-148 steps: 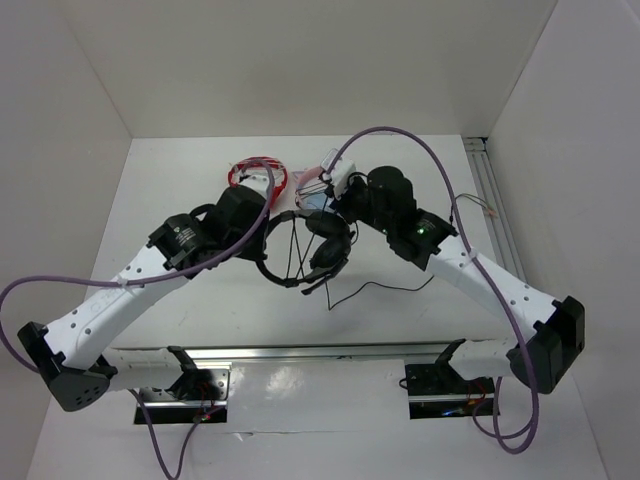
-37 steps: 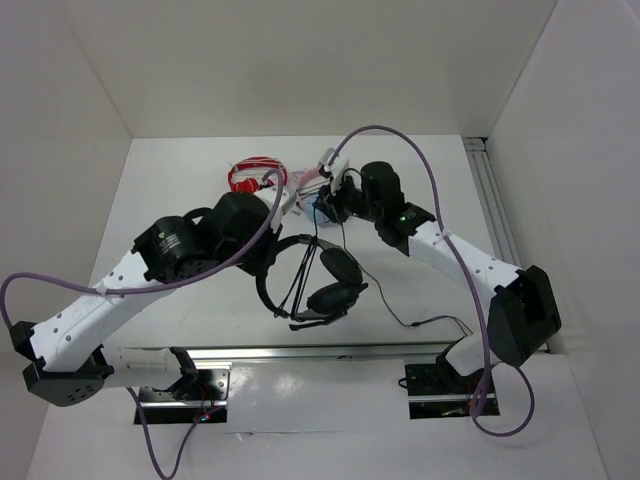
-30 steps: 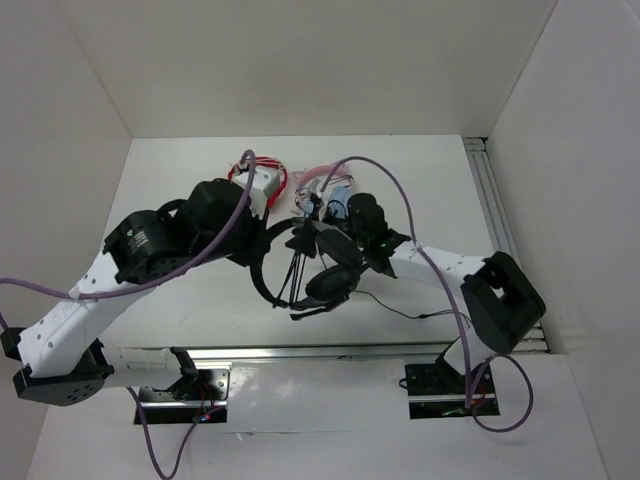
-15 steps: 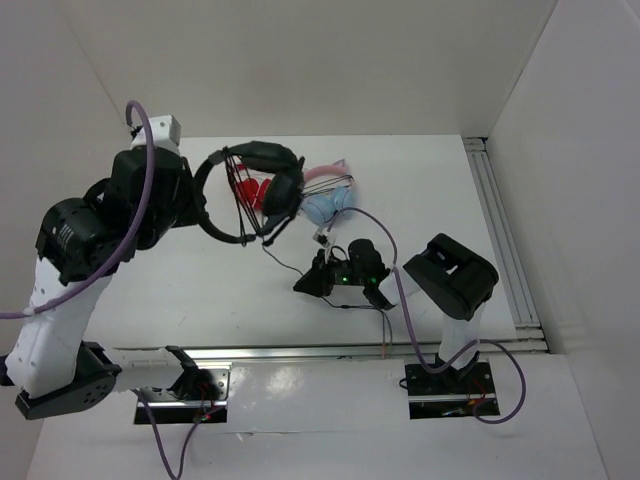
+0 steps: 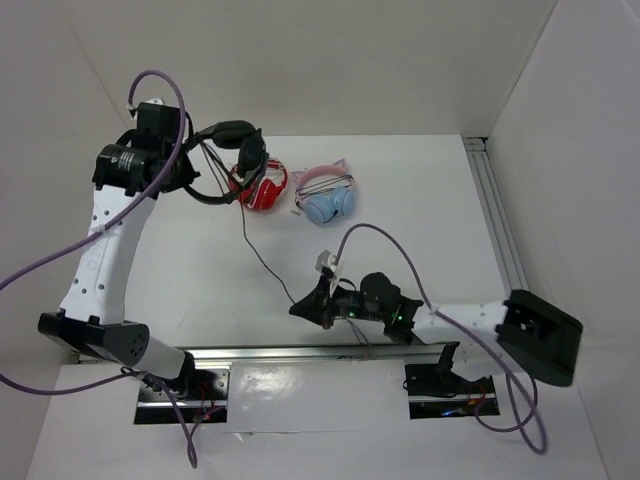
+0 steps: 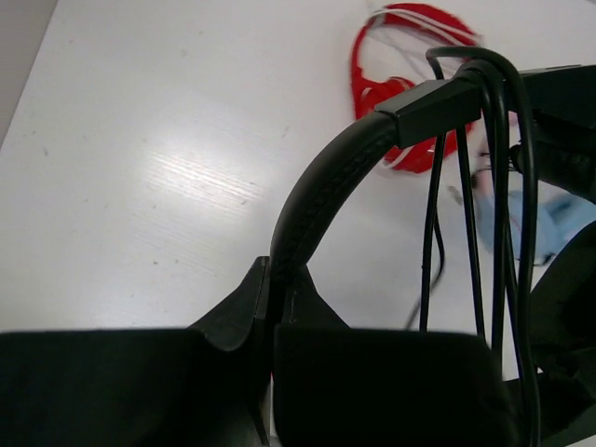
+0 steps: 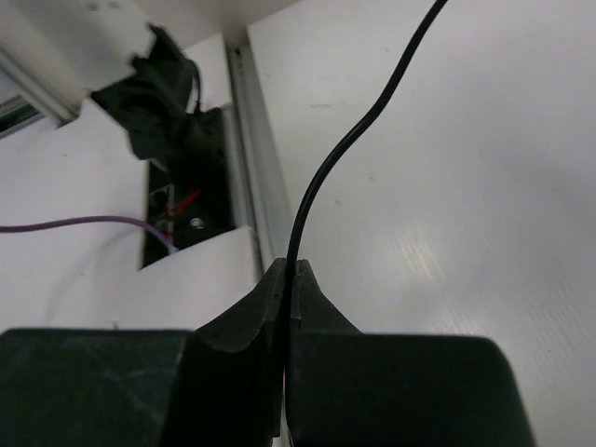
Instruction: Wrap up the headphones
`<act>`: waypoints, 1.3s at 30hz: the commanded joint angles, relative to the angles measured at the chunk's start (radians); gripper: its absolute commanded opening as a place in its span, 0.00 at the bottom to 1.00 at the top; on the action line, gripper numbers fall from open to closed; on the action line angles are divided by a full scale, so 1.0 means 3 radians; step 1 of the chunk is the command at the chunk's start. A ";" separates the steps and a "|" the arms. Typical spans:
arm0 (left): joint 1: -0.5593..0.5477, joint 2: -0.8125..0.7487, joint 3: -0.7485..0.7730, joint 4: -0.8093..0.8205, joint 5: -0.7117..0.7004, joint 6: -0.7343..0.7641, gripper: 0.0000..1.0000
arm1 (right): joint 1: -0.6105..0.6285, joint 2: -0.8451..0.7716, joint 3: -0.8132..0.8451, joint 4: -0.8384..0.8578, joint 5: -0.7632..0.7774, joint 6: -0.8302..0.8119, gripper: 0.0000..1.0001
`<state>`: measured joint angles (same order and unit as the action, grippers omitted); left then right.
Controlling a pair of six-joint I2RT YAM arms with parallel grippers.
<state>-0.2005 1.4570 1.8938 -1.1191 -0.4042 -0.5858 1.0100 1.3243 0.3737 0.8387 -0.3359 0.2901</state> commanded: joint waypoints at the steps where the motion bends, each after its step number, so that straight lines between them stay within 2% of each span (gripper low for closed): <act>1: 0.0116 0.0052 -0.0141 0.0350 -0.0115 -0.0149 0.00 | 0.0401 -0.0679 0.0231 -0.0917 0.0745 -0.0353 0.00; 2: 0.0116 0.0052 -0.0202 0.0386 -0.0115 -0.0179 0.00 | 0.0488 -0.0793 0.0293 -0.1263 0.0918 -0.0434 0.00; 5: 0.0116 0.0118 -0.0452 0.0417 -0.0146 -0.0180 0.00 | 0.0780 -0.1145 0.0559 -0.1680 0.1256 -0.0588 0.00; 8: -0.0037 0.0185 -0.0693 0.0453 -0.0380 -0.0210 0.00 | 0.0990 -0.1295 0.0921 -0.2125 0.1426 -0.0731 0.00; 13: -0.0262 0.0201 -0.1218 0.0407 -0.0438 -0.0256 0.00 | 0.1021 -0.1219 0.1510 -0.2759 0.1957 -0.1201 0.00; 15: -0.0313 0.0129 -0.1413 0.0631 -0.0305 -0.0139 0.00 | 0.1021 -0.1157 0.1770 -0.2867 0.2126 -0.1350 0.00; 21: -0.0717 0.0195 -0.1736 0.0591 -0.0361 0.0015 0.00 | 0.0561 -0.0887 0.2542 -0.3097 0.2229 -0.1902 0.00; 24: -0.0973 0.0073 -0.1925 0.0651 -0.0182 0.0203 0.00 | 0.0142 -0.0687 0.2768 -0.3250 0.2158 -0.2087 0.00; 26: -0.1085 -0.0004 -0.2037 0.0723 0.0165 0.0427 0.00 | -0.0184 -0.0564 0.2906 -0.3251 0.2031 -0.2153 0.00; 28: -0.1300 -0.0121 -0.2114 0.0759 0.0502 0.0561 0.00 | -0.0379 -0.0503 0.2952 -0.3251 0.1898 -0.2153 0.00; 31: -0.1642 -0.0224 -0.2151 0.0719 0.0646 0.0598 0.00 | -0.0697 -0.0411 0.2988 -0.3251 0.1566 -0.2153 0.00; 35: -0.2025 -0.0459 -0.2039 0.0499 0.0642 0.0557 0.00 | -0.1248 -0.0339 0.2856 -0.3133 0.1116 -0.1985 0.00; 39: -0.2205 -0.0755 -0.1895 0.0366 0.0784 0.0551 0.00 | -0.1484 -0.0339 0.2523 -0.2822 0.0636 -0.1821 0.00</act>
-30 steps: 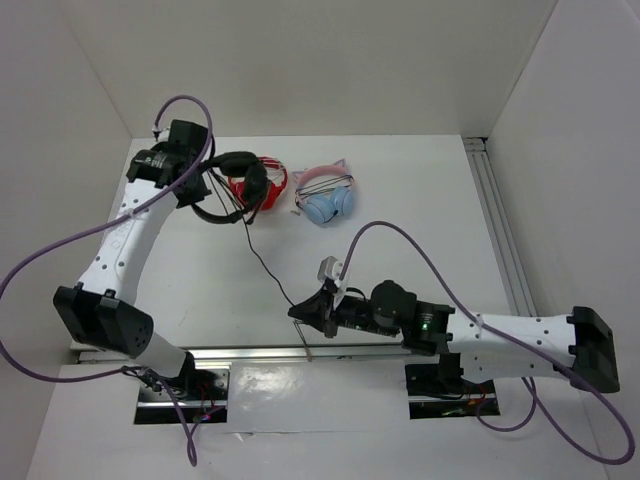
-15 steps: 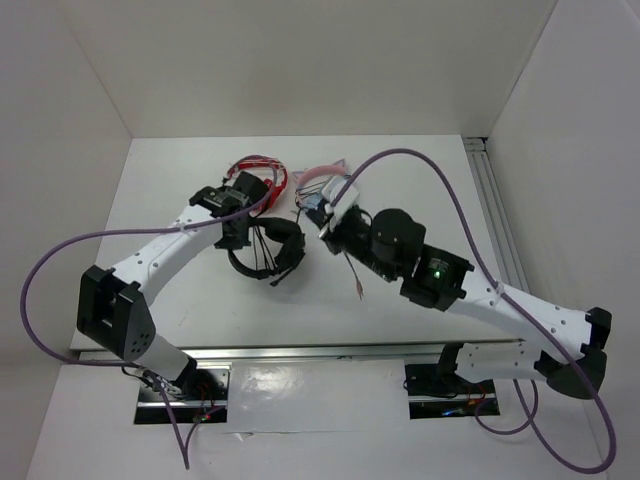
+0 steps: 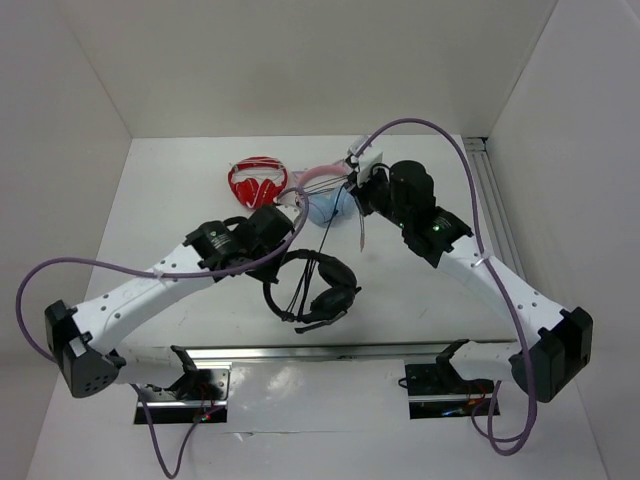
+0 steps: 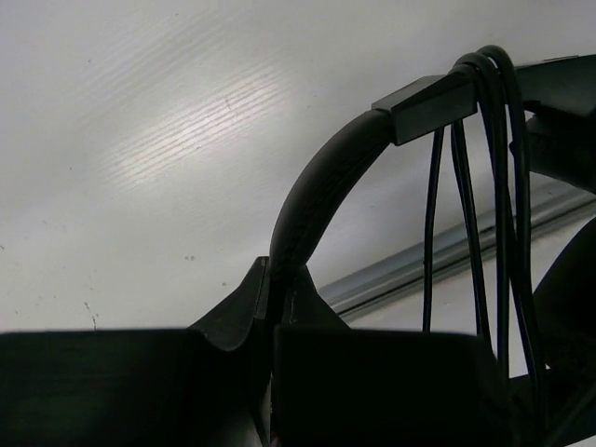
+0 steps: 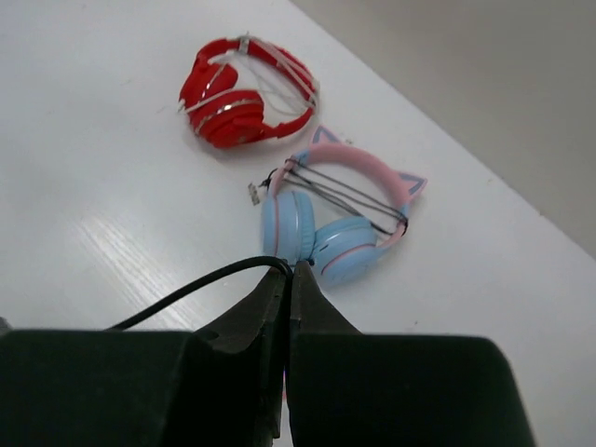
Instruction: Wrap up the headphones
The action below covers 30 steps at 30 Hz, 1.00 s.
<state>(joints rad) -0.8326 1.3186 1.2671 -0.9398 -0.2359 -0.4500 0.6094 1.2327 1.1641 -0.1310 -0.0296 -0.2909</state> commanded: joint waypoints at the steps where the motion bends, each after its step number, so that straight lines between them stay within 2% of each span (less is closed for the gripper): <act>1: -0.0129 -0.0345 0.0301 -0.0262 0.0259 0.0099 0.00 | -0.0150 0.0002 -0.0142 0.0411 -0.0458 0.0116 0.00; 4: -0.0201 -0.0437 0.0664 -0.0477 0.0199 0.0068 0.00 | -0.0150 0.0089 -0.0254 0.0498 -0.0760 0.0263 0.00; 7: -0.0267 -0.0473 0.1017 -0.0626 0.0203 0.0063 0.00 | -0.0221 0.0150 -0.0469 0.0778 -0.1286 0.0498 0.00; 8: -0.0267 -0.0504 0.1073 -0.0626 0.0274 0.0063 0.00 | -0.0257 0.0196 -0.0525 0.0987 -0.1566 0.0656 0.00; 10: -0.0267 -0.0504 0.1257 -0.0626 0.0336 0.0129 0.00 | -0.0257 0.0278 -0.0643 0.1223 -0.1813 0.0831 0.00; 12: -0.0267 -0.0504 0.1375 -0.0595 0.0306 0.0084 0.00 | -0.0191 0.0375 -0.0863 0.1724 -0.2186 0.1163 0.00; 14: -0.0267 -0.0504 0.1559 -0.0564 0.0108 0.0022 0.00 | -0.0099 0.0436 -0.1077 0.2056 -0.2299 0.1357 0.00; 15: -0.0267 -0.0443 0.1630 -0.0564 0.0025 -0.0018 0.00 | -0.0048 0.0482 -0.1154 0.2437 -0.2386 0.1556 0.00; 17: -0.0267 -0.0392 0.1804 -0.0564 -0.0143 -0.0136 0.00 | 0.0116 0.0615 -0.1333 0.2818 -0.2387 0.1756 0.00; 18: -0.0267 -0.0392 0.1835 -0.0564 -0.0175 -0.0187 0.00 | 0.0162 0.0686 -0.1379 0.3230 -0.2437 0.1970 0.00; 22: -0.0298 -0.0315 0.1897 -0.0391 -0.0256 -0.0397 0.00 | 0.0336 0.1355 -0.1248 0.4055 -0.2591 0.2477 0.02; 27: -0.0298 -0.0350 0.1994 -0.0360 -0.0405 -0.0576 0.00 | 0.0403 0.1872 -0.1094 0.4455 -0.2519 0.2692 0.19; 30: -0.0298 -0.0351 0.2076 -0.0396 -0.0451 -0.0647 0.00 | 0.0403 0.2153 -0.1053 0.4752 -0.2550 0.2887 0.21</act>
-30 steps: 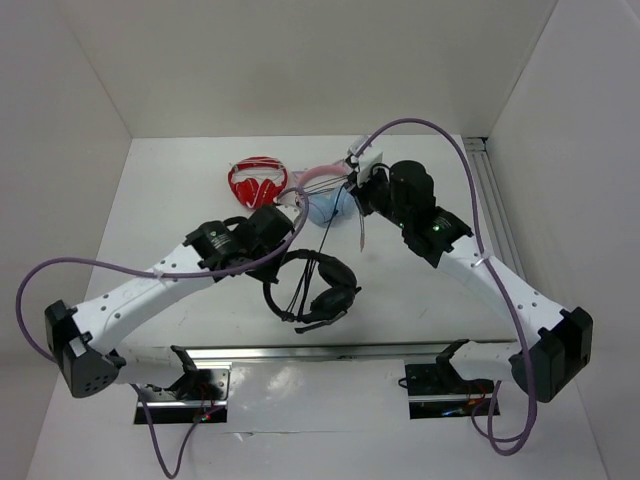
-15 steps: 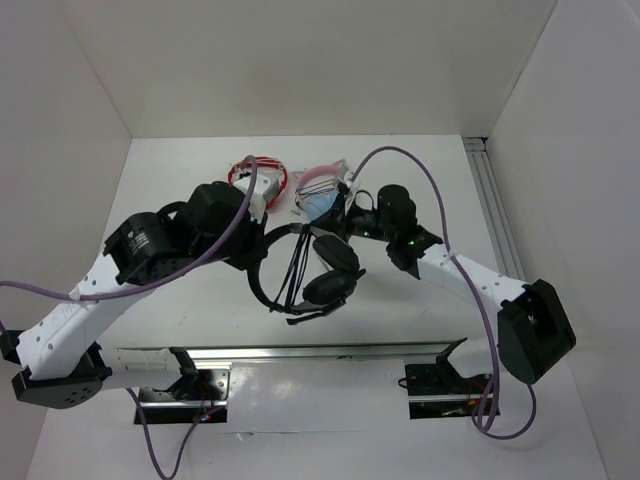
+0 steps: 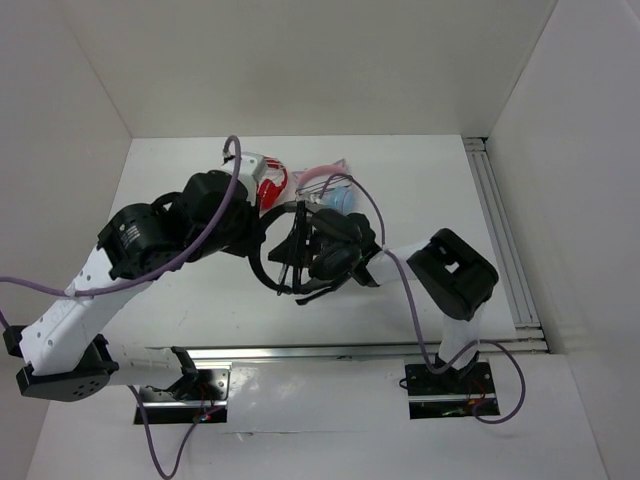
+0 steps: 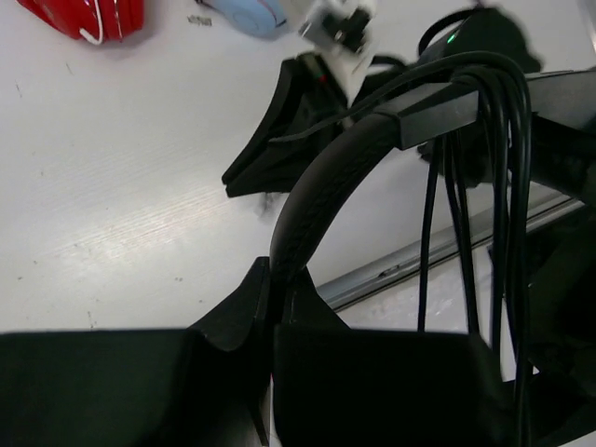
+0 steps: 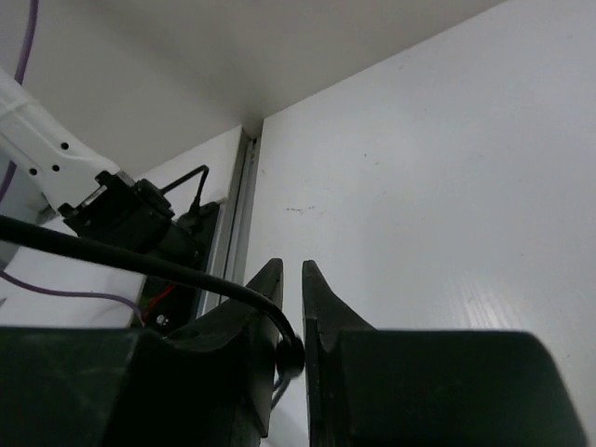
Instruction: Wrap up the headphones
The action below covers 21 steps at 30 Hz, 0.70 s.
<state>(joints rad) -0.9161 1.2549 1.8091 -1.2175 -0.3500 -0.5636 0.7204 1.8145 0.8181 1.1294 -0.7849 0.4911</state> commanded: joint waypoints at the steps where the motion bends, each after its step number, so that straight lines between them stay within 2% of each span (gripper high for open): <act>1: -0.0019 -0.0138 0.0269 0.0500 -0.0071 -0.0269 0.00 | 0.0033 0.0271 0.0101 0.0708 -0.0032 0.0366 0.22; 3: -0.0019 -0.0138 0.0305 0.0499 -0.0152 -0.0305 0.00 | 0.0033 0.0384 0.0101 0.0832 -0.0032 0.0439 0.26; 7: -0.0019 -0.0169 0.0305 0.0469 -0.0224 -0.0366 0.00 | 0.0033 0.0690 0.0101 0.1129 -0.0032 0.0617 0.26; 21: -0.0019 -0.0169 0.0371 0.0438 -0.0255 -0.0427 0.00 | 0.0094 0.0870 0.0101 0.0914 0.0070 0.0439 0.29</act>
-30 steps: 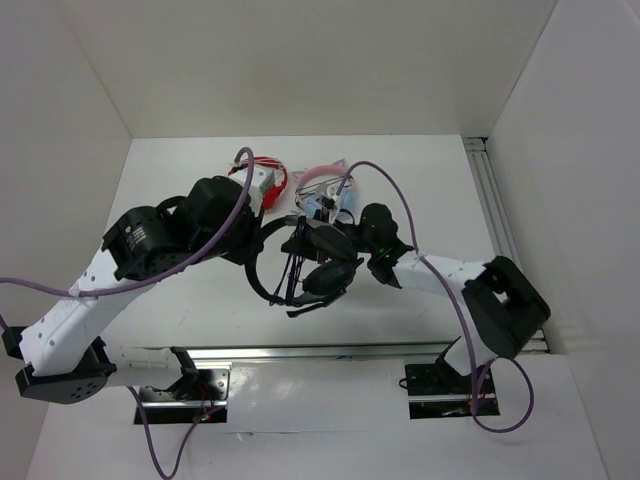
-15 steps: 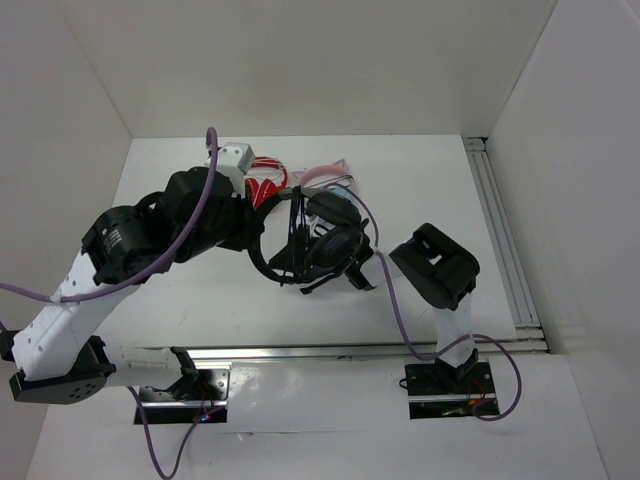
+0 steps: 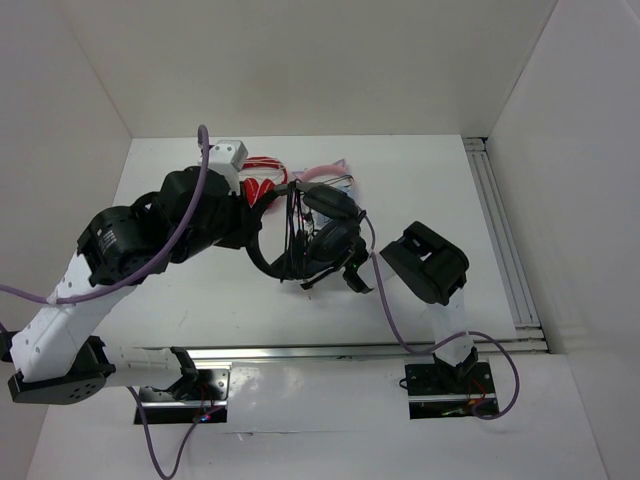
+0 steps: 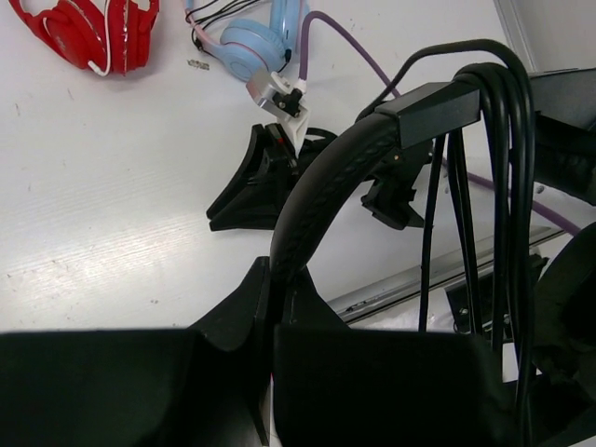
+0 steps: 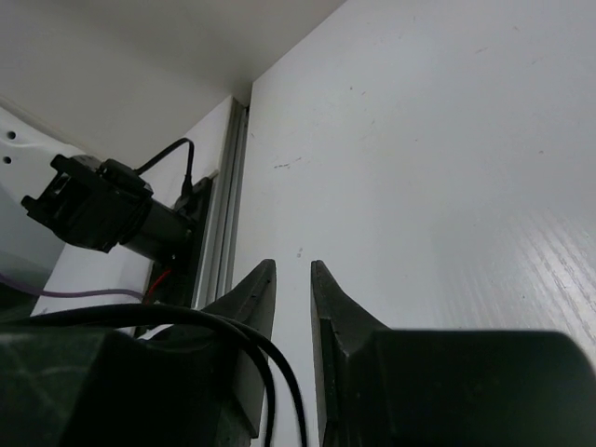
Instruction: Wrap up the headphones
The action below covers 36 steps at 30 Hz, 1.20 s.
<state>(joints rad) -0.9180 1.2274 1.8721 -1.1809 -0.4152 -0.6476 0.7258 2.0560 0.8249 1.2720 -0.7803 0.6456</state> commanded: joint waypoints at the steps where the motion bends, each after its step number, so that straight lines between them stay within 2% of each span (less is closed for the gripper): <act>1: -0.0013 -0.0077 0.0162 0.0316 -0.0037 -0.0178 0.00 | 0.0076 0.0095 0.0078 0.0479 0.0055 -0.0076 0.29; 11: -0.0013 -0.0108 0.0197 0.0239 -0.0175 -0.0209 0.00 | 0.0076 0.0162 -0.0004 0.0392 0.0096 -0.0138 0.28; 16: 0.0018 -0.0108 0.0197 0.0204 -0.0211 -0.0209 0.00 | 0.0076 0.0162 -0.0111 0.0352 0.0096 -0.0168 0.36; 24: 0.0048 -0.0077 0.0167 0.0173 -0.0288 -0.0148 0.00 | 0.0045 0.0162 -0.0178 0.0270 0.0096 -0.0229 0.36; 33: 0.0048 -0.0042 0.0131 0.0137 -0.0411 -0.0081 0.00 | 0.0045 0.0132 -0.0178 0.0050 0.0065 -0.0296 0.41; 36: 0.0048 -0.0042 0.0131 0.0137 -0.0446 -0.0081 0.00 | 0.0045 0.0162 -0.0213 0.0086 0.0065 -0.0296 0.38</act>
<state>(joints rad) -0.9081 1.2263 1.8854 -1.2053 -0.5148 -0.6586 0.7399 2.0918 0.7769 1.2644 -0.7639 0.5816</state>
